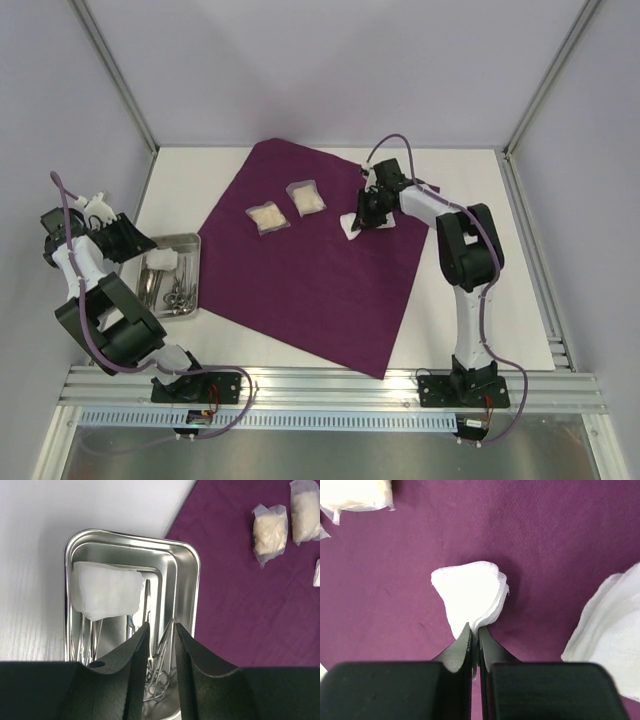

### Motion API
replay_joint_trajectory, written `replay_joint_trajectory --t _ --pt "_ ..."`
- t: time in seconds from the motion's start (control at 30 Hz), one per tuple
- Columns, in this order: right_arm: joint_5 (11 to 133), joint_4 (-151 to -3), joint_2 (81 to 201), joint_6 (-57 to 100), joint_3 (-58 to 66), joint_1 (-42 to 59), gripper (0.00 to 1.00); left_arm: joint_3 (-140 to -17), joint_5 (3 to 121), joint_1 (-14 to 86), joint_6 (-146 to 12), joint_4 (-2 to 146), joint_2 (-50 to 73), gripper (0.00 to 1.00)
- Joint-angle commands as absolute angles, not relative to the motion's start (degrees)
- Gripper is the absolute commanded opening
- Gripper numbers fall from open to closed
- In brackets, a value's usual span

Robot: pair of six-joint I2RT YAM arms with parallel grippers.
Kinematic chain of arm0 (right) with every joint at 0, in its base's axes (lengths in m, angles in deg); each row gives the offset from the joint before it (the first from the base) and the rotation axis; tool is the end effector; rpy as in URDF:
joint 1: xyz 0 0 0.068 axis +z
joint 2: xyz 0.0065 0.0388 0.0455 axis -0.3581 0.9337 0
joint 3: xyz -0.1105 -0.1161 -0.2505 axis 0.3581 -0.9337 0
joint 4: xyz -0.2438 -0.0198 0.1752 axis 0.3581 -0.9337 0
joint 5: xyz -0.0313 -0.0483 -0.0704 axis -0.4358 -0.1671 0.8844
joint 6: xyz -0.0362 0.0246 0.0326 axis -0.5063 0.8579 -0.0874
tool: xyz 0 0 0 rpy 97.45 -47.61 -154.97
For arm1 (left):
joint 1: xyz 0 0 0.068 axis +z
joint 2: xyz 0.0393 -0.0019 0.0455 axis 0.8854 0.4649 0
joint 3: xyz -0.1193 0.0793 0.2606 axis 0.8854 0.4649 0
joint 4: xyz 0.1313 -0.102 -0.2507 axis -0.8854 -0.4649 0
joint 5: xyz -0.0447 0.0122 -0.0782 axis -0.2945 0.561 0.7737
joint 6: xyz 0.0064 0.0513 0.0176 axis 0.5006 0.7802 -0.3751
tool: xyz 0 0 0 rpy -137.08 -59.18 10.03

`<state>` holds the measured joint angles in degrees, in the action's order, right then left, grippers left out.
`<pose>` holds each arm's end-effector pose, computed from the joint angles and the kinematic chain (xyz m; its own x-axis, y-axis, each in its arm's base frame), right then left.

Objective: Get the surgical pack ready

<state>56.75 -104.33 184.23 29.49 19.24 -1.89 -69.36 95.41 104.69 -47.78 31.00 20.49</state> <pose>0.4740 0.1788 0.1495 -0.9239 -0.0709 -0.3760 -0.2476 0.8600 0.4462 0.2610 0.2054 0.2622 -0.6745 -0.4793 -0.5616 -0.1743 0.8425 -0.5097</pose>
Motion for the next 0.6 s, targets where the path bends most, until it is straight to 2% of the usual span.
replay_joint_trajectory --t 0.0,0.23,0.57 --pt "56.0 -102.31 178.73 29.16 18.63 -1.73 0.01 -69.64 96.77 104.57 -47.01 30.34 18.01 0.35" --pt "60.4 -97.22 170.38 31.79 12.31 -4.88 0.0 -69.73 97.29 104.49 -46.39 28.94 17.04 0.35" --pt "59.26 -93.19 173.09 34.95 10.9 -10.43 0.0 -69.55 97.2 104.49 -46.74 29.11 16.42 0.35"
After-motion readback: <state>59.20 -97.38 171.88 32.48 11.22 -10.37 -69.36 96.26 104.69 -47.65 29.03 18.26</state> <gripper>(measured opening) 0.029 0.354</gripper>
